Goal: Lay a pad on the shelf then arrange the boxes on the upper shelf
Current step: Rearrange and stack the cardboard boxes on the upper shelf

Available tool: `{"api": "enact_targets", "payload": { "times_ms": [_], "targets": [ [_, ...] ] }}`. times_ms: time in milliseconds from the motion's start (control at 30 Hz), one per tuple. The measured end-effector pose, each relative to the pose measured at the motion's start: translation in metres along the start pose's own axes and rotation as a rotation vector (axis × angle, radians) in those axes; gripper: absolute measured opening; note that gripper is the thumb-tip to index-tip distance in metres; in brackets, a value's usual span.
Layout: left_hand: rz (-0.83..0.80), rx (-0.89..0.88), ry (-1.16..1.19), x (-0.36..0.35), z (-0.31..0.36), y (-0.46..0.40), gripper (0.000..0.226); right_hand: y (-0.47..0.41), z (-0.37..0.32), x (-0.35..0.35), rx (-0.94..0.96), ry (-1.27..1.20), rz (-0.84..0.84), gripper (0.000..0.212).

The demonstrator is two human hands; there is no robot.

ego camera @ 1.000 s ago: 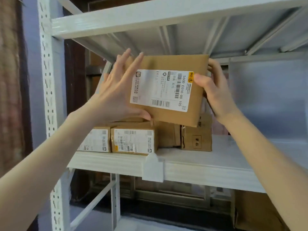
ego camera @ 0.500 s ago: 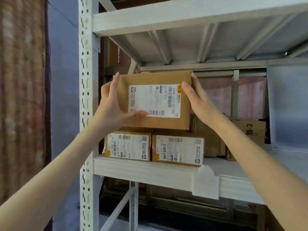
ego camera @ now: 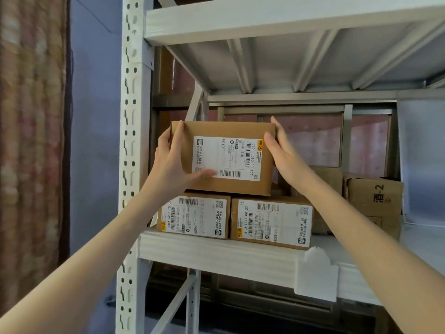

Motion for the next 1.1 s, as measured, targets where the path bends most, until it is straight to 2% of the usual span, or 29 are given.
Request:
{"api": "enact_targets", "payload": {
  "times_ms": [233, 700, 967, 1100],
  "targets": [
    [0.023, -0.037, -0.007, -0.005, -0.001, -0.001, 0.117, 0.003, 0.005, 0.001, -0.006, -0.093, -0.012, 0.055],
    [0.003, -0.023, -0.004, -0.013, -0.006, -0.005, 0.117, 0.001, 0.009, -0.001, -0.014, -0.065, -0.062, 0.06],
    [-0.008, -0.032, -0.081, -0.016, -0.003, 0.011, 0.117, 0.009, 0.011, -0.002, 0.0, -0.034, -0.094, 0.076],
    [0.018, -0.057, -0.148, -0.012, 0.0, 0.015, 0.116, 0.014, 0.01, -0.002, 0.031, 0.014, -0.106, 0.093]
  ]
}}
Point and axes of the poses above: each hand's wrist, its own y-axis away from the middle knuckle, its own x-axis out of the back of the hand, z = x × y, the point moved 6 cm from there along -y, towards the middle knuckle, and after that the axes turned 9 degrees about -z, right-handed, at the moved point
